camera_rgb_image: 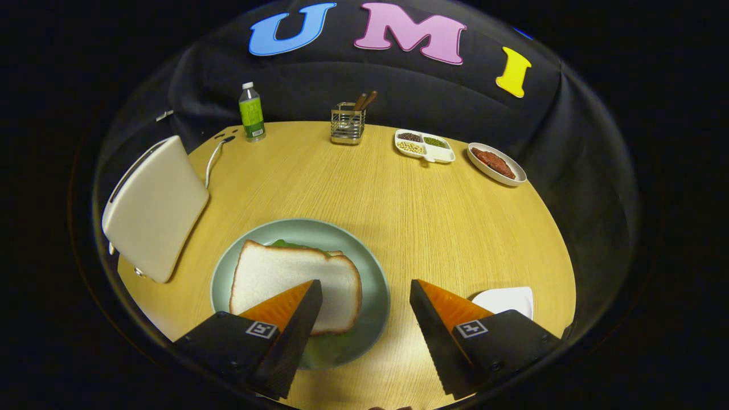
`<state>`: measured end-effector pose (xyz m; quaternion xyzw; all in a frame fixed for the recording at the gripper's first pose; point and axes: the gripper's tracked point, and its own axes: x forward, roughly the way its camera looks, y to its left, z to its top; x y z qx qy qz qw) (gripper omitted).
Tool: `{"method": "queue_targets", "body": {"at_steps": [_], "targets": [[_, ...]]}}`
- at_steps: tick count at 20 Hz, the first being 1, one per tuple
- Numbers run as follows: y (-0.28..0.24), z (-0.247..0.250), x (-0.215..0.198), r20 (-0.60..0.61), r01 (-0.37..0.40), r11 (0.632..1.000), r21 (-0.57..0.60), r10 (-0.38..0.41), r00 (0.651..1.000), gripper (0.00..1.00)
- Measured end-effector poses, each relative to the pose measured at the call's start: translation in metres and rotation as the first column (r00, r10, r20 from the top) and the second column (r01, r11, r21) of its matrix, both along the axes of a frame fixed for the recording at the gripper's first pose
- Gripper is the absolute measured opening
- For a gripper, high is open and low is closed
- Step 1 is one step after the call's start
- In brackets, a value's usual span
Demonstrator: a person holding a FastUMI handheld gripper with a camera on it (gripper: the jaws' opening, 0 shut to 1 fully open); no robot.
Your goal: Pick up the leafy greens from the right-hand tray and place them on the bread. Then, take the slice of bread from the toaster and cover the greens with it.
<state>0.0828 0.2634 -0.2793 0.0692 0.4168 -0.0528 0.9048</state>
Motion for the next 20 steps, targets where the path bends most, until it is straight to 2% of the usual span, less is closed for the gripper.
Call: {"method": "queue_targets", "body": {"at_steps": [4,7,13,20], "targets": [[-0.006,0.044,-0.008,0.1,0.003,0.999,0.04,-0.007,0.995,0.99],[-0.018,0.091,-0.016,0.171,0.0,1.0,0.022,-0.004,0.985,0.99],[-0.034,0.204,-0.035,0.38,0.002,1.0,0.012,-0.006,0.925,0.99],[-0.052,0.258,-0.055,0.464,0.032,0.999,-0.021,-0.018,0.886,0.98]]}}
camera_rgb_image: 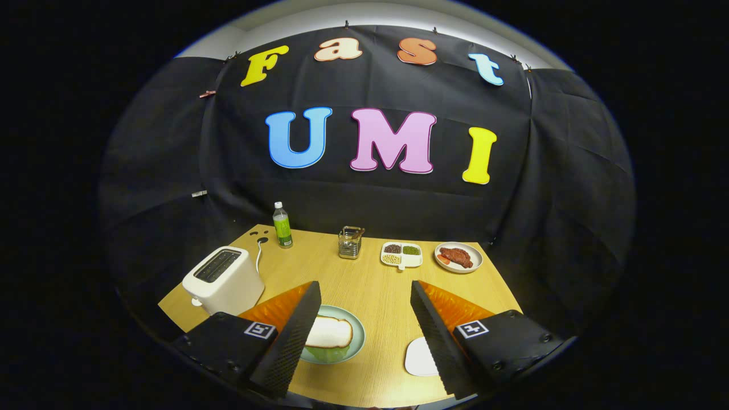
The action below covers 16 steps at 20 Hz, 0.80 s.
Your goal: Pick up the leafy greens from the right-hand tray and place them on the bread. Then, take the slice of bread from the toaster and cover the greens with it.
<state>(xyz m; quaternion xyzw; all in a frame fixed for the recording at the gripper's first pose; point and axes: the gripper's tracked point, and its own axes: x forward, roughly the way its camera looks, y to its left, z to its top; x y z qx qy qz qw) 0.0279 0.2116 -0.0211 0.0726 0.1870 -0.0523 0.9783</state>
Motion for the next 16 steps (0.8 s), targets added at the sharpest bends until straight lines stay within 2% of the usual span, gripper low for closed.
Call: {"method": "queue_targets", "body": {"at_steps": [5,16], "targets": [[0.001,0.021,-0.009,0.031,-0.021,0.999,-0.042,0.022,0.999,0.98],[0.041,0.034,-0.016,0.067,-0.091,0.995,-0.039,0.093,0.993,0.98]]}}
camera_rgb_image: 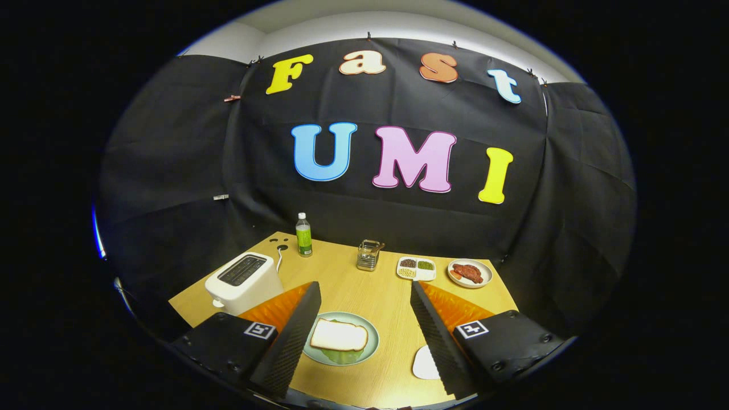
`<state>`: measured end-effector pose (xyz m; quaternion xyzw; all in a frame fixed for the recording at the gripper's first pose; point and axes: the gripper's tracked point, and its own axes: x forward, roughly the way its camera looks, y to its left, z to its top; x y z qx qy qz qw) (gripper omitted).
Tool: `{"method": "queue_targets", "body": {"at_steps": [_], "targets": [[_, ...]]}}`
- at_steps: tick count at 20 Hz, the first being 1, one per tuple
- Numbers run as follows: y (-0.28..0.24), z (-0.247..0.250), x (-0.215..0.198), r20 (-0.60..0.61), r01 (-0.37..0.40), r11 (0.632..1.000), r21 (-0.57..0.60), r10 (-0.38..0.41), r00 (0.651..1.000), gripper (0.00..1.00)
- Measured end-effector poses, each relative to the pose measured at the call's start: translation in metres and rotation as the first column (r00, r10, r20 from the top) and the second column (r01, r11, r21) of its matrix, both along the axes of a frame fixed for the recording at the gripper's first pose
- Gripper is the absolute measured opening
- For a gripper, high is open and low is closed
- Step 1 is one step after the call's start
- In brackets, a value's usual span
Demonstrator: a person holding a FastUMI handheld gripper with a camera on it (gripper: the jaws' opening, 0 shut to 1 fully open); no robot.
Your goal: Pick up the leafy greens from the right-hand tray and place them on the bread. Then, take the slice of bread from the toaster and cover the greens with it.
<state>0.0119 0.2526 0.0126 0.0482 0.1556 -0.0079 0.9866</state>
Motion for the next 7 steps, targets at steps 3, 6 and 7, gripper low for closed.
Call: {"method": "queue_targets", "body": {"at_steps": [3,6,7], "targets": [[0.0038,0.0013,-0.0013,0.002,-0.006,1.0,-0.009,0.006,1.0,0.98],[0.0082,0.0035,-0.002,0.009,-0.014,1.0,-0.006,0.014,1.0,0.98],[0.0086,0.0048,-0.0029,0.011,-0.015,1.0,-0.012,0.015,1.0,0.98]]}}
